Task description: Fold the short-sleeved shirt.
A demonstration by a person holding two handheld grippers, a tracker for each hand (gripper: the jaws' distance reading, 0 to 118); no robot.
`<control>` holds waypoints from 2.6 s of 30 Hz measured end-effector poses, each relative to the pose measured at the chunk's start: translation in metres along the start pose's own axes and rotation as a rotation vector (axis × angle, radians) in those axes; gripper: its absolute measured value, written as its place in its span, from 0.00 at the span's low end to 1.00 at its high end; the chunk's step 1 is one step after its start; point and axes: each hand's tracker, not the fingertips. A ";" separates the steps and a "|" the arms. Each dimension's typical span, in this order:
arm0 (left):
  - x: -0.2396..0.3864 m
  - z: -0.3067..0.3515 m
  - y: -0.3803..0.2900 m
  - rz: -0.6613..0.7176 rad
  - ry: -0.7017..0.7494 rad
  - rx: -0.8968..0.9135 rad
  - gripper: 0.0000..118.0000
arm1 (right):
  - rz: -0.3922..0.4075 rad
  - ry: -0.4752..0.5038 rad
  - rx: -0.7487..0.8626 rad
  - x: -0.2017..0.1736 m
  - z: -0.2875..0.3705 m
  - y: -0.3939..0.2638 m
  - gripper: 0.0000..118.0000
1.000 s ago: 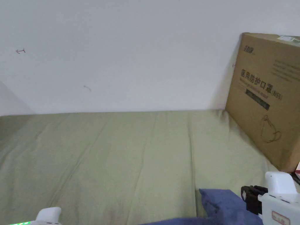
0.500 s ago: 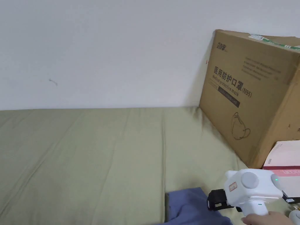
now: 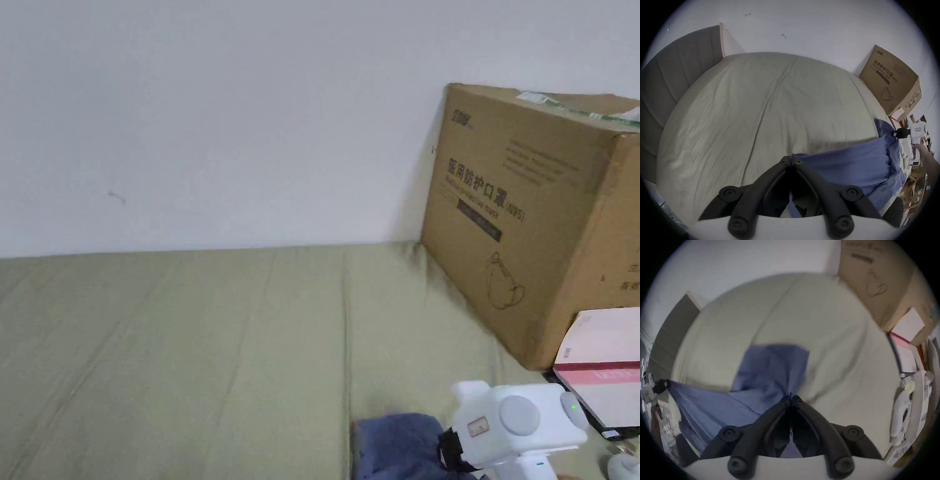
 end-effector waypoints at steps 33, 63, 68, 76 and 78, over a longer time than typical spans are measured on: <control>0.050 0.207 0.310 -0.178 -0.040 0.522 0.00 | -0.019 -0.112 0.750 -0.060 0.361 0.220 0.00; 0.002 -0.008 0.214 -0.007 -0.060 0.238 0.00 | -0.058 -0.081 0.433 -0.059 0.067 0.135 0.00; -0.009 -0.060 0.067 -0.073 -0.095 -0.037 0.00 | 0.026 -0.055 0.130 -0.036 -0.008 -0.016 0.00; -0.051 0.002 -0.062 -0.057 -0.121 -0.093 0.00 | 0.100 -0.009 -0.119 -0.001 0.038 -0.186 0.00; -0.054 0.027 -0.089 -0.086 -0.111 -0.096 0.00 | 0.117 0.014 -0.127 0.006 0.057 -0.216 0.00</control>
